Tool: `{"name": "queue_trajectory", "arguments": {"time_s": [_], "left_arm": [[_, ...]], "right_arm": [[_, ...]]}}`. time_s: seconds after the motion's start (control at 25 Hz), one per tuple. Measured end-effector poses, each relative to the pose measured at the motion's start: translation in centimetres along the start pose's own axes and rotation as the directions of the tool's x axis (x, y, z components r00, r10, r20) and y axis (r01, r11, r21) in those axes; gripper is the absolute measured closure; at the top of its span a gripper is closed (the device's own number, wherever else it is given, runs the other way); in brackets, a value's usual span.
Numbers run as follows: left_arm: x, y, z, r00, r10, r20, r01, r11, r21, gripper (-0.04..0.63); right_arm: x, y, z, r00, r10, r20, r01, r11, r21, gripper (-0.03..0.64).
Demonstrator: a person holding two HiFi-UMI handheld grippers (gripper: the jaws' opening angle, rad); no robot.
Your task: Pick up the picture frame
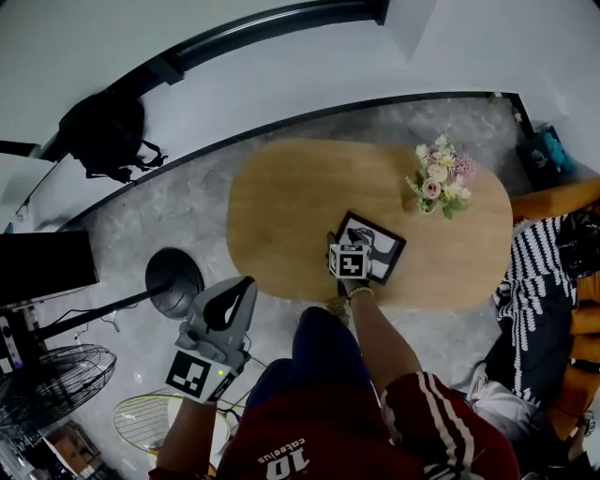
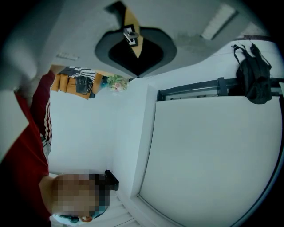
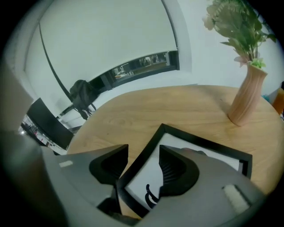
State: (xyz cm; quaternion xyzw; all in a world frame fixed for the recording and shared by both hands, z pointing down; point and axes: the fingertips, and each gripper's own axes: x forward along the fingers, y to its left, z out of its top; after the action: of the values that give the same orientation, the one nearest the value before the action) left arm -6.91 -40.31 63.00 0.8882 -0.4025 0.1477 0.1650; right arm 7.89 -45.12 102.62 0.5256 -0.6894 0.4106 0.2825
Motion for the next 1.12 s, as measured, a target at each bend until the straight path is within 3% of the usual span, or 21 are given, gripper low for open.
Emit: {"name": "queue_trajectory", "arguments": {"time_s": [0.24,0.48,0.84,0.96,1.12], "left_arm": [[-0.2,0.6,-0.2,1.0,0.008,-0.017,-0.008,1.0,0.003,0.595],[-0.8,0.7,0.1,1.0,0.018,-0.011,-0.018,1.0,0.004,0.595],[-1.6,1.0,-0.4,0.999,0.045,-0.023,-0.045,0.999,-0.02,0.595],[-1.8,1.1,0.0,0.999,0.05,-0.016,-0.05,0.999,-0.021,0.595],[-2.3,0.9,0.4,0.998,0.052,-0.02,-0.053,0.998,-0.023,0.595]], "right_arm": [[1.0,0.0,0.1,0.995,-0.087,-0.041,0.086,0.996,-0.031,0.402],[1.2,-0.4,0.1,0.981,-0.161,-0.111,0.154,0.985,-0.072,0.439],[0.7,-0.9,0.3,0.987,-0.115,-0.115,0.128,0.985,0.113,0.511],[0.5,-0.9,-0.7,0.986,-0.106,-0.127,0.119,0.988,0.1,0.551],[0.0,-0.6,-1.1,0.991,-0.093,-0.099,0.101,0.992,0.077,0.554]]}}
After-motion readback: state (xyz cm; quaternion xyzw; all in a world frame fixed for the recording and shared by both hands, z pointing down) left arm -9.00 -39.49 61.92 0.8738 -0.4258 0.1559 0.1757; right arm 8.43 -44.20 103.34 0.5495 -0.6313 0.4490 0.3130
